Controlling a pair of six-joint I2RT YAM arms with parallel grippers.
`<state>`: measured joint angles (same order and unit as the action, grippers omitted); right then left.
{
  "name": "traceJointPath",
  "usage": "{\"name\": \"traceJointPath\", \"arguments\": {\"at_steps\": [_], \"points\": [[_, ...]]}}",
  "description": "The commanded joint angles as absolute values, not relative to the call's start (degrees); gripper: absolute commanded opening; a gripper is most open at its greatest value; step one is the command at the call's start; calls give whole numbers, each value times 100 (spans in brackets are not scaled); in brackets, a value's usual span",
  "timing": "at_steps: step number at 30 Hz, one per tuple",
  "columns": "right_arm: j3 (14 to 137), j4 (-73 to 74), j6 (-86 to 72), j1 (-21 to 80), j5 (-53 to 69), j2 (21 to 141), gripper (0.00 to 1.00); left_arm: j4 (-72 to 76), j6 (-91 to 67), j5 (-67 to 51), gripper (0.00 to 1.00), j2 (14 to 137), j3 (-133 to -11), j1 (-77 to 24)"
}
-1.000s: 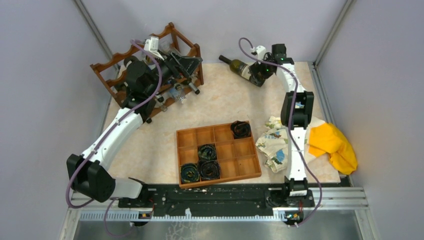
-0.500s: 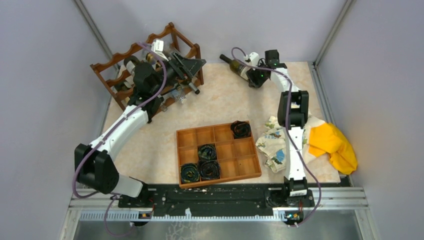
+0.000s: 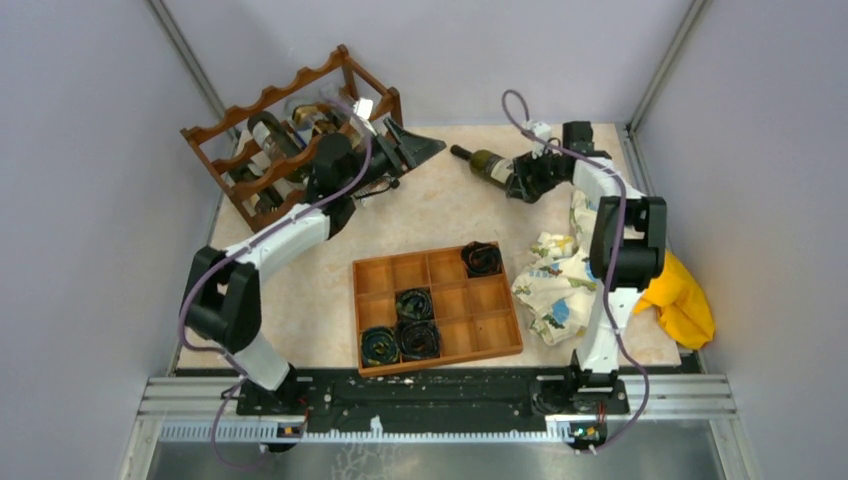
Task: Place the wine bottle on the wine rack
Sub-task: Pick up the wine bottle from the center of the board.
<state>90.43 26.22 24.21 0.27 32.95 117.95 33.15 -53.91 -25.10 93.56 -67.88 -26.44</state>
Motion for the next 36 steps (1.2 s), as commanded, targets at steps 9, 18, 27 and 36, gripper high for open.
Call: {"name": "traceJointPath", "arguments": {"at_steps": [9, 18, 27, 36], "points": [[6706, -1226, -2974, -391, 5434, 9287, 0, 3357, -6800, -1875, 99, 10215, -6938, -3108], [5682, -3016, -5030, -466, 5406, 8767, 0, 995, -7680, -1647, 99, 10792, -8040, -3336], [4952, -4329, -6005, -466, 5244, 8518, 0, -964, -7895, -1322, 99, 11538, -9720, -3551], [4659, -5001, -6360, -350, 5315, 8360, 0, -1095, -8110, -1609, 99, 12224, -10531, -3693]]}}
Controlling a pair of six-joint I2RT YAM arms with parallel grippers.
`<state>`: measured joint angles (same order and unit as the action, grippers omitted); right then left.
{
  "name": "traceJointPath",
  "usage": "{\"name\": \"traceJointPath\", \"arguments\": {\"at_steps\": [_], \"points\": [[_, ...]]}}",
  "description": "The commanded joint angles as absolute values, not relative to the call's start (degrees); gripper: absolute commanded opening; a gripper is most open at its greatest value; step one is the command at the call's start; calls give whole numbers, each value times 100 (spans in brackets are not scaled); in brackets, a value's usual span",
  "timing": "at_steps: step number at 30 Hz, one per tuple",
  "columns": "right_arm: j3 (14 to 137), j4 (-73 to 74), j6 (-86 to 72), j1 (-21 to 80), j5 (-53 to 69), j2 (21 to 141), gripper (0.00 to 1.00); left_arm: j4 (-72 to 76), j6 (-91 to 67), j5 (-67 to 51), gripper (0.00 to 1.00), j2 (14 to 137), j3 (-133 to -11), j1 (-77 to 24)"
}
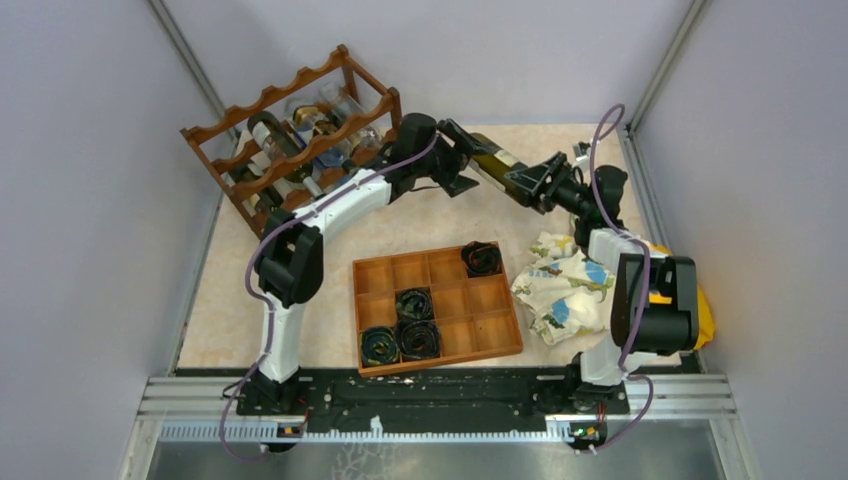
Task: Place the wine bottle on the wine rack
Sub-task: Pick up the wine bottle from the center of the board.
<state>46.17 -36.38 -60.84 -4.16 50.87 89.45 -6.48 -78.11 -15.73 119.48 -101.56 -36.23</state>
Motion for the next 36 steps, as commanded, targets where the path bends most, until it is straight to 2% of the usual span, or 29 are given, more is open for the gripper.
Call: {"name": "traceJointPath", "arguments": {"at_steps": [1, 6, 9, 11, 14, 15, 16, 17, 18, 20, 22, 30, 36], "points": [[4596, -5015, -6355, -311, 5318, 8320, 0, -1044, -8122, -1650, 99, 12271, -10578, -3699], [4328, -5074, -6333, -76, 5229, 8186, 0, -718, -8093, -1752, 92, 12325, -10630, -3764], [4273, -5067, -6228, -35, 5227, 8128, 0, -466, -8029, -1831, 83, 12310, -10567, -3799], [4284, -5014, -6127, 35, 5250, 8111, 0, -108, -8038, -1923, 69, 12254, -10390, -3810], [4343, -4836, -5907, 114, 5370, 8092, 1, 600, -8022, -2044, 36, 12106, -10042, -3806], [4368, -4762, -5809, 119, 5454, 8086, 4, 769, -7946, -2080, 27, 12061, -9963, -3811], [4402, -4665, -5669, 115, 5563, 8067, 12, 848, -7805, -2101, 18, 12020, -9932, -3806], [4453, -4554, -5452, 122, 5675, 8050, 25, 918, -7551, -2127, 6, 11987, -9905, -3806], [4507, -4372, -5270, 125, 5775, 8032, 48, 973, -7340, -2158, 1, 11947, -9887, -3803], [4743, -3675, -4589, 124, 6011, 7961, 75, 1125, -6873, -2279, 0, 11859, -9806, -3774], [5067, -2622, -3640, 127, 6163, 7876, 96, 1416, -6456, -2466, 0, 11759, -9623, -3723], [6123, 1093, 233, 23, 6558, 7670, 98, 2886, -5539, -4052, 0, 11435, -8514, -3180], [6763, 2631, 2485, -294, 6667, 7577, 98, 1620, -3872, -4889, 0, 11138, -8374, -2932]]}}
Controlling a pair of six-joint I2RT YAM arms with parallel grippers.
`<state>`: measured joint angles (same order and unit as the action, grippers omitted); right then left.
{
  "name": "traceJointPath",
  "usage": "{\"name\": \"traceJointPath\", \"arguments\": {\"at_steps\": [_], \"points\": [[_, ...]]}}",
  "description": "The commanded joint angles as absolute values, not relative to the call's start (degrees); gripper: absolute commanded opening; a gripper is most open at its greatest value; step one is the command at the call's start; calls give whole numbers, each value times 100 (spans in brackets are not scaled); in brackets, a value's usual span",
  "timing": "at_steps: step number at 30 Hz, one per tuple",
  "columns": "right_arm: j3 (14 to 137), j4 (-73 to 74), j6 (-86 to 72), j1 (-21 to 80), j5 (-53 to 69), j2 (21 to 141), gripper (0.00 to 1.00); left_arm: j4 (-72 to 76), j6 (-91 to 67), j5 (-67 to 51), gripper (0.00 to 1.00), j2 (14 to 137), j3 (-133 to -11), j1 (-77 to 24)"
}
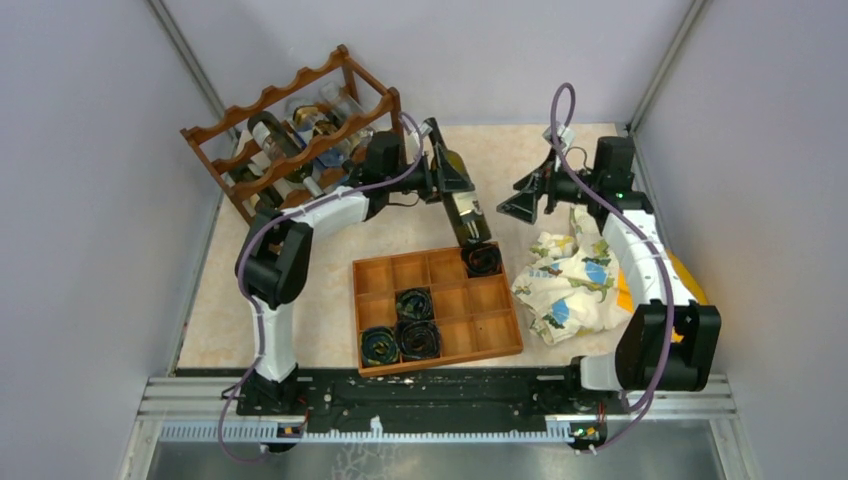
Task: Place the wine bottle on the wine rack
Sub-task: Pick up the wine bottle from the center of the board, then place the wine bottle at the center of the board.
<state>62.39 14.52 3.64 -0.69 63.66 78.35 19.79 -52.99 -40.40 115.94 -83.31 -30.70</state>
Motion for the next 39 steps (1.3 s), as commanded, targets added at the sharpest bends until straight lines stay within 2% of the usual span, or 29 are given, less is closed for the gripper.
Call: {"name": "traceJointPath", "arguments": {"at_steps": [1, 7, 12, 16, 20, 24, 32, 39], "points": [[6815, 2709, 2710, -312, 6676, 7563, 98, 1324, -3438, -4997, 0, 11095, -8394, -2912], [6713, 2660, 4476, -330, 7067, 7471, 98, -680, -1654, -5729, 0, 11080, -8924, -2798], [6529, 2476, 6418, -313, 7411, 7436, 99, -2597, -344, -6296, 0, 11424, -9865, -2788], [6683, 2386, 7613, -210, 7191, 7592, 98, -4023, 444, -6602, 0, 11804, -10658, -2782], [6694, 2372, 9201, 148, 6453, 7625, 95, -3941, 270, -6982, 0, 11754, -10401, -2768], [6612, 1679, 9420, 316, 6265, 7641, 90, -4052, 47, -7236, 0, 11796, -10380, -2791], [6724, 2007, 10961, 742, 5961, 7954, 71, -4456, 24, -7378, 0, 11976, -10397, -3072], [6639, 1814, 11373, 1077, 5918, 8123, 62, -4638, 196, -7466, 0, 11995, -10343, -3214]]}}
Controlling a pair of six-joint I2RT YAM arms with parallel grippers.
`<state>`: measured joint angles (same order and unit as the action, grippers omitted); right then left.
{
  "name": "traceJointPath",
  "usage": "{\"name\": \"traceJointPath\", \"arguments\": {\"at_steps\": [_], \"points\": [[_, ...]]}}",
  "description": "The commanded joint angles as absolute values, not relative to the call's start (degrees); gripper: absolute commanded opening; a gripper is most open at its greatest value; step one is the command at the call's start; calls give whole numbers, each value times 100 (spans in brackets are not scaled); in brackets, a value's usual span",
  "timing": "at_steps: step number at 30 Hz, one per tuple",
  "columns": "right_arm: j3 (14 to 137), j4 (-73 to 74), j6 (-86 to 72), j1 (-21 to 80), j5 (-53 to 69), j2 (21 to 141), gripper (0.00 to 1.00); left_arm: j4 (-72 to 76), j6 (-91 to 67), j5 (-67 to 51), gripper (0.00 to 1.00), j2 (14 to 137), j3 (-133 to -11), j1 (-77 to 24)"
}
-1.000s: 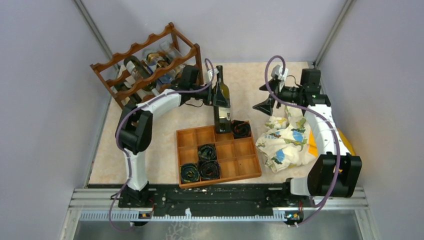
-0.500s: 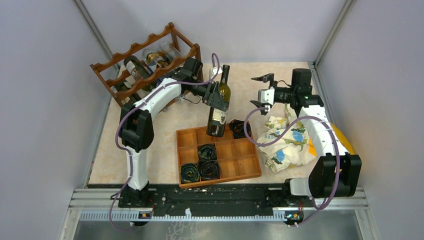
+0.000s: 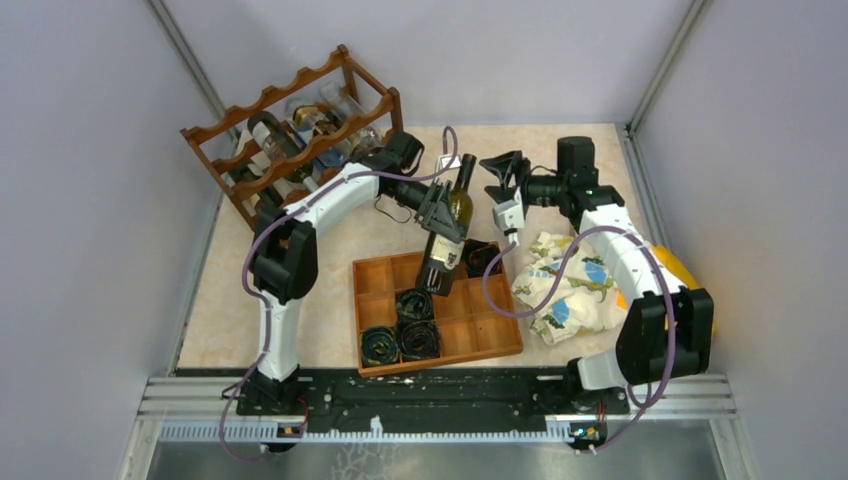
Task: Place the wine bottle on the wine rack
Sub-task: Place the wine bottle at the center of the board.
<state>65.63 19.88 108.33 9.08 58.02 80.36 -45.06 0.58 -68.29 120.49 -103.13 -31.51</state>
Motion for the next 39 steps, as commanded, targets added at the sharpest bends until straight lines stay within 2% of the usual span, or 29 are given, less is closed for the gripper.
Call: {"name": "traceJointPath", "arguments": {"at_steps": [1, 9, 19, 26, 32, 34, 37, 39], "points": [[6676, 1918, 11504, 1123, 5915, 8162, 61, -4645, 200, -7482, 0, 12010, -10344, -3233], [6828, 2638, 12506, 1342, 5801, 8437, 50, -4727, 330, -7609, 0, 12059, -10373, -3312], [6585, 2078, 12802, 1430, 6029, 8373, 51, -4825, 395, -7757, 0, 12174, -10360, -3444], [6784, 3124, 13849, 1474, 5949, 8550, 50, -4827, 412, -7825, 0, 12202, -10398, -3564], [6868, 3727, 14541, 1498, 5748, 8675, 42, -4871, 460, -7817, 0, 12226, -10393, -3676], [6858, 3693, 14612, 1502, 5688, 8701, 42, -4912, 500, -7798, 0, 12234, -10390, -3713], [6803, 3635, 14780, 1498, 5636, 8726, 53, -4973, 556, -7812, 0, 12224, -10372, -3759], [6798, 3782, 15117, 1503, 5608, 8754, 54, -4983, 569, -7822, 0, 12217, -10354, -3786]]}}
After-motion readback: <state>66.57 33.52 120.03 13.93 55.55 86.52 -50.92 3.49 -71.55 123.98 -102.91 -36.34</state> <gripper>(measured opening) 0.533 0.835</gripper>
